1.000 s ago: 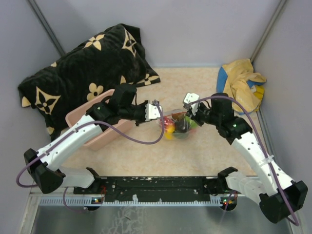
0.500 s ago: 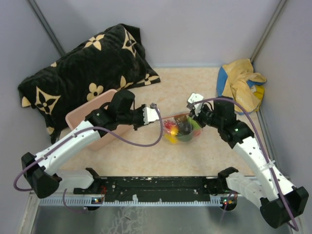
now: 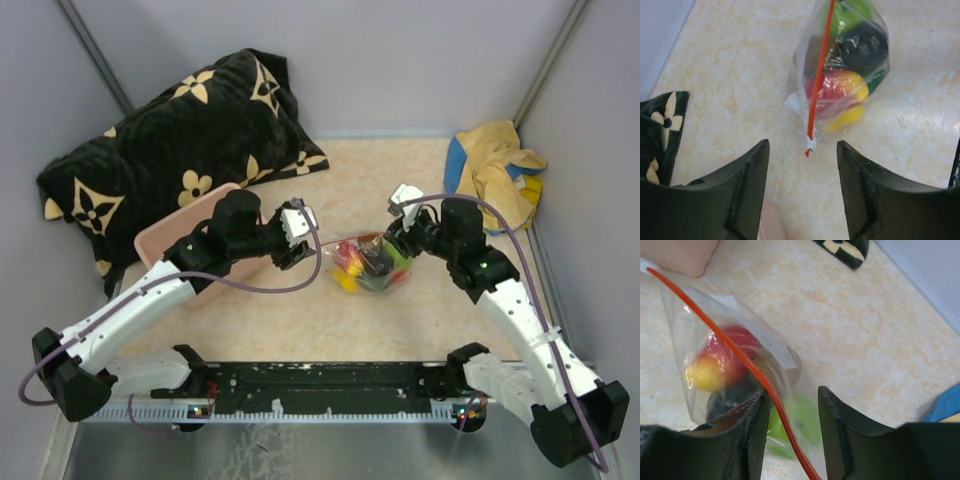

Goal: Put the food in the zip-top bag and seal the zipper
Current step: Unzip the zipper food storage bag at the center of the board, then reset both arms

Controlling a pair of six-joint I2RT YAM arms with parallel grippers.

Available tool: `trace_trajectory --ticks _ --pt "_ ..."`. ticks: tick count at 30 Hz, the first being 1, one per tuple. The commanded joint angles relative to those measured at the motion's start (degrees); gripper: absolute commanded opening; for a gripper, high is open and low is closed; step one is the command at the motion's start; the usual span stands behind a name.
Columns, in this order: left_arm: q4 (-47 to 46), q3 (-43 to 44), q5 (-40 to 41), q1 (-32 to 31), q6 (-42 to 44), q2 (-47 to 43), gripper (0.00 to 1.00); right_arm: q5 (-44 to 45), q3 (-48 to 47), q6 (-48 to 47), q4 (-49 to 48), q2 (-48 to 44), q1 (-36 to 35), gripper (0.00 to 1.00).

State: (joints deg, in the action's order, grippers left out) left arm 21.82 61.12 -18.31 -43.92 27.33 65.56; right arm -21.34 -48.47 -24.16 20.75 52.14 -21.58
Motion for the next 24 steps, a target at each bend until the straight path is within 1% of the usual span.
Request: trace_trajectory --ticks 1,3,5,6,7,9,15,18,20,24 --pt "-7.2 0.5 6.1 0.2 -8.7 -3.1 0.68 3.3 -4.0 3.4 -4.8 -1.3 0.4 0.46" --pt "-9.6 -0.3 9.7 0.2 -12.4 -4.5 0.77 6.3 -4.6 5.6 -5.7 -1.7 0.4 0.54" --pt "-11.5 -1.0 14.2 0.3 -15.1 -6.0 0.85 10.5 -5.2 8.8 -6.7 -2.1 0.4 0.58" --pt "-11.8 -1.1 16.8 0.3 -16.2 -6.5 0.89 13.1 -5.5 10.6 -7.0 -2.2 0.4 0.61" --pt "-12.0 -1.2 19.4 0.3 -17.4 -7.0 0.93 16.5 -6.2 12.7 -7.0 -2.4 0.4 0.66" --pt "-12.1 -1.4 25.4 0.5 -19.7 -7.9 0.99 26.0 -7.3 16.4 -6.8 -2.8 0.4 0.69" --pt "-11.2 -3.0 43.5 3.3 -27.7 -12.7 1.0 45.9 -9.5 21.0 -4.5 -4.9 0.4 0.71" --pt "-11.0 -4.8 50.1 5.4 -31.7 -16.7 1.0 50.6 -7.9 21.4 -5.8 -9.5 0.4 0.71" --pt "-11.9 -6.4 52.2 5.6 -32.0 -19.9 1.0 52.3 -5.6 21.6 -8.4 -13.3 0.4 0.71" --pt "-15.3 -8.0 52.8 5.6 -28.2 -26.1 1.0 55.2 -2.6 21.5 -13.0 -19.5 0.4 0.71"
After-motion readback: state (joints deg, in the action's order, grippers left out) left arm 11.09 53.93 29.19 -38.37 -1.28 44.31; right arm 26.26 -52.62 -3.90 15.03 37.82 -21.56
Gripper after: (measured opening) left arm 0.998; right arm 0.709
